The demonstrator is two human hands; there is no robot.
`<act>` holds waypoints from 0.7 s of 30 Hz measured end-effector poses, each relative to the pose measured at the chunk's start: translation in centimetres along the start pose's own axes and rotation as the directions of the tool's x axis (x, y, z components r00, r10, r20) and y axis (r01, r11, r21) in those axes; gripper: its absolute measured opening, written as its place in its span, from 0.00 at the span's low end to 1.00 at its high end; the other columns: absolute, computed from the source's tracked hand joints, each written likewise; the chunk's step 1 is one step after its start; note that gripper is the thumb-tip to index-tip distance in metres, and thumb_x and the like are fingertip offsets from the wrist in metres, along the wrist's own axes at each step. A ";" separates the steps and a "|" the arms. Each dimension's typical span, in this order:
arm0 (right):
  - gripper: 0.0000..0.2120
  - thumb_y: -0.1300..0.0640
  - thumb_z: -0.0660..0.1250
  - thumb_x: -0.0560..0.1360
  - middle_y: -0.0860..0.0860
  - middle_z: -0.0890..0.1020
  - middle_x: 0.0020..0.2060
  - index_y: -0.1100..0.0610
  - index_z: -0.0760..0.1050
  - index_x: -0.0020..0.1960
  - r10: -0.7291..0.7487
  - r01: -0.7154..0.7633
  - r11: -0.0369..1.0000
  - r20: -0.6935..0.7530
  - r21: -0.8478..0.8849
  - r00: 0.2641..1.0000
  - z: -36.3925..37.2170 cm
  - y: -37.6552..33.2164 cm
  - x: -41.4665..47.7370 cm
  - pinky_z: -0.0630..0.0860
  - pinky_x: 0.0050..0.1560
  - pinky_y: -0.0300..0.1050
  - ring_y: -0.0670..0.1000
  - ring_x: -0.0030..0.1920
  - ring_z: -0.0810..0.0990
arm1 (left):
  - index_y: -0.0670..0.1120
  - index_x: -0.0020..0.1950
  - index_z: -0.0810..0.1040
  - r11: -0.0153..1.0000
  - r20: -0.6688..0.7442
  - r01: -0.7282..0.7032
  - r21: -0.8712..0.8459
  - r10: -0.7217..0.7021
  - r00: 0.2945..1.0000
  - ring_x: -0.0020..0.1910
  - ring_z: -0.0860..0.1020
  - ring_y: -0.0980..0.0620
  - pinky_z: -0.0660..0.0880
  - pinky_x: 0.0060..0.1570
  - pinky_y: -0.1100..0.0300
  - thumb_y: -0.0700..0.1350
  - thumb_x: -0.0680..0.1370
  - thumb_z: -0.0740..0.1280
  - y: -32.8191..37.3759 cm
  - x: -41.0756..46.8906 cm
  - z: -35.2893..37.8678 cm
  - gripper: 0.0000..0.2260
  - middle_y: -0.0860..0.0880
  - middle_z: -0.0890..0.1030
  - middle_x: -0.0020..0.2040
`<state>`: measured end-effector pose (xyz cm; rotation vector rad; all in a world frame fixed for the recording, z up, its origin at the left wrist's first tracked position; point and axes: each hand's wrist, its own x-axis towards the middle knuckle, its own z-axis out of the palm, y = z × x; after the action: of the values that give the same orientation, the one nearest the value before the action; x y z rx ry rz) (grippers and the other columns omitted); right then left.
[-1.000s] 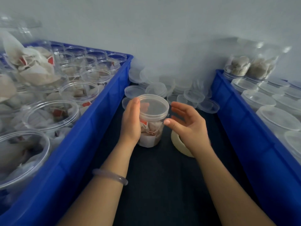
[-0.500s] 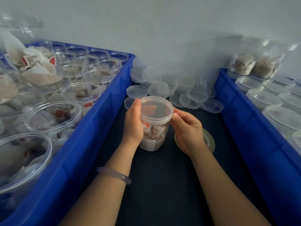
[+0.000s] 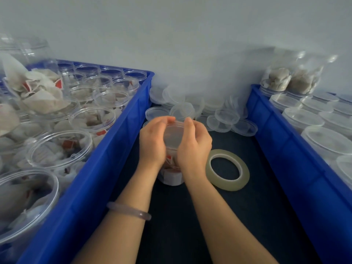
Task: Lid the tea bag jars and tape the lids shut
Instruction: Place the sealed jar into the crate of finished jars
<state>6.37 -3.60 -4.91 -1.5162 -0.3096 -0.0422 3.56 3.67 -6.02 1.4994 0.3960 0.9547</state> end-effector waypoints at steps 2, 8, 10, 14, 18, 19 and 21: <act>0.14 0.48 0.61 0.78 0.47 0.82 0.47 0.55 0.78 0.57 0.038 -0.040 0.999 0.059 0.023 0.998 -0.5 0.0 -0.1 0.77 0.49 0.39 0.44 0.49 0.81 | 0.45 0.56 0.79 0.999 0.091 0.010 -0.037 -0.006 0.996 0.51 0.80 0.56 0.75 0.49 0.65 0.48 0.80 0.60 0.3 -0.3 -0.5 0.12 0.51 0.82 0.51; 0.11 0.58 0.63 0.77 0.49 0.83 0.53 0.55 0.78 0.58 -0.058 0.075 0.986 -0.114 0.150 0.992 -3.7 -4.3 2.1 0.76 0.55 0.37 0.46 0.55 0.80 | 0.50 0.50 0.79 0.978 0.085 -0.145 -0.148 0.159 0.984 0.45 0.80 0.62 0.73 0.43 0.72 0.51 0.76 0.61 5.6 -0.1 4.8 0.09 0.58 0.82 0.43; 0.14 0.55 0.62 0.73 0.51 0.83 0.50 0.57 0.79 0.56 -0.169 0.203 0.966 -0.205 0.159 0.964 -5.7 -7.9 5.3 0.77 0.52 0.37 0.46 0.52 0.81 | 0.49 0.51 0.76 0.954 0.073 -0.172 -0.247 0.196 0.978 0.45 0.79 0.62 0.74 0.43 0.70 0.53 0.74 0.61 8.5 1.6 8.7 0.11 0.55 0.81 0.45; 0.14 0.61 0.58 0.75 0.52 0.83 0.46 0.61 0.79 0.55 -0.197 0.266 0.954 -0.381 0.138 0.903 -10.0 -13.1 13.2 0.77 0.49 0.42 0.48 0.47 0.81 | 0.45 0.55 0.72 0.967 0.088 -0.114 -0.226 0.137 0.987 0.43 0.78 0.58 0.73 0.40 0.70 0.60 0.74 0.63 12.0 5.4 16.8 0.20 0.54 0.77 0.45; 0.14 0.62 0.55 0.77 0.57 0.82 0.52 0.61 0.78 0.54 -0.133 0.188 0.980 -0.492 0.064 0.860 -14.1 -13.7 20.8 0.75 0.53 0.46 0.51 0.50 0.79 | 0.41 0.62 0.73 0.965 0.363 0.040 -0.259 0.059 0.930 0.39 0.80 0.63 0.76 0.42 0.66 0.53 0.73 0.68 11.3 8.2 23.4 0.23 0.51 0.80 0.49; 0.13 0.62 0.55 0.77 0.57 0.82 0.51 0.61 0.78 0.52 -0.126 0.161 0.987 -0.498 0.028 0.858 -14.9 -13.3 22.3 0.74 0.51 0.45 0.49 0.47 0.78 | 0.42 0.65 0.73 0.973 0.417 0.060 -0.221 0.039 0.908 0.43 0.81 0.62 0.77 0.45 0.64 0.49 0.74 0.68 10.5 8.9 24.8 0.21 0.49 0.80 0.52; 0.13 0.62 0.55 0.76 0.53 0.81 0.48 0.57 0.77 0.52 -0.117 0.115 0.993 -0.497 -0.034 0.860 -16.3 -11.9 24.9 0.72 0.46 0.42 0.49 0.46 0.77 | 0.44 0.69 0.71 0.989 0.475 0.070 -0.132 0.001 0.880 0.58 0.78 0.52 0.76 0.58 0.54 0.43 0.76 0.68 8.7 10.0 27.4 0.21 0.45 0.78 0.61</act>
<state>30.48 -16.27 11.94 -1.4300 0.0188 -0.5261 27.61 -8.67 8.08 1.5259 -0.0054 0.5437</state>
